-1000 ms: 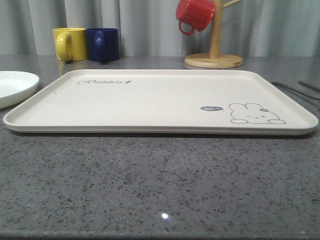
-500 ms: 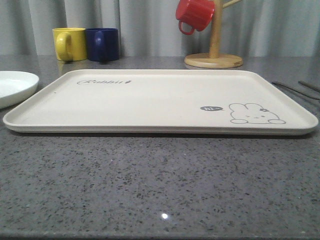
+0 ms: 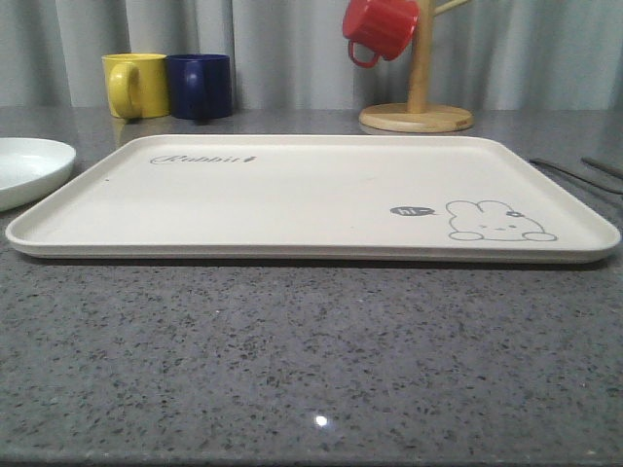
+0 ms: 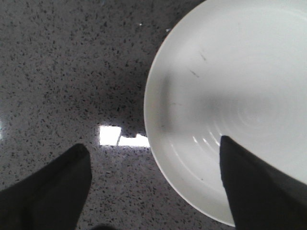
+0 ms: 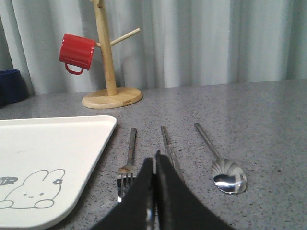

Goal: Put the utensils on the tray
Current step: 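Grasp the rim of the white plate with the left gripper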

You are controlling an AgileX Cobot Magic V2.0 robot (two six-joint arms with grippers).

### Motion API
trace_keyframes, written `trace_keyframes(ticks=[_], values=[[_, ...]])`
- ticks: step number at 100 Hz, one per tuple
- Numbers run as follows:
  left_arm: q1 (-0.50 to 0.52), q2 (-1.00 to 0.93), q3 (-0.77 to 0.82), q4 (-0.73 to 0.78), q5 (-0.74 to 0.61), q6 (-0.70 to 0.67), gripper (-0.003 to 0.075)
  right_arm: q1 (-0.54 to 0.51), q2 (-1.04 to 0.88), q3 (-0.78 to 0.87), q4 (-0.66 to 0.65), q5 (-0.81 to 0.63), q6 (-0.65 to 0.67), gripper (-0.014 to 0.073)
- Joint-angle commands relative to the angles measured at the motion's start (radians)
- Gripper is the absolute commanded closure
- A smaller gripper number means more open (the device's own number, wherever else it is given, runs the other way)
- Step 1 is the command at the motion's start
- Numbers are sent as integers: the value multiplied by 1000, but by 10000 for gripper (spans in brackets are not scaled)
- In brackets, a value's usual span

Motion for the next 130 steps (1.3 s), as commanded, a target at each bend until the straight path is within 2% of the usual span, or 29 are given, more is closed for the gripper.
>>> trace_keyframes(ticks=[1, 19, 67, 72, 77, 84, 96, 114, 130], values=[[22, -5, -33, -26, -17, 9, 205, -6, -22, -18, -2, -84, -10, 662], [46, 48, -33, -110, -38, 57, 205, -6, -22, -18, -2, -84, -10, 662], [46, 149, -33, -119, -58, 59, 212, -6, -22, -18, -2, -84, -10, 662], [46, 149, -33, -119, -58, 59, 245, -6, -22, -18, -2, -84, -10, 662], [46, 149, -33, -119, -58, 59, 309, -6, -22, -18, -2, -84, -10, 662], [46, 149, -33, -119, -54, 76, 450, -6, -22, -18, -2, -84, -10, 662], [46, 149, -33, -119, -49, 81, 738, -6, -22, -18, -2, -84, -10, 662], [54, 149, -43, -119, -23, 104, 731, -6, -22, -18, -2, -84, -10, 662], [106, 118, -75, -225, 10, 155, 731, -6, -22, -18, -2, -84, -10, 662]])
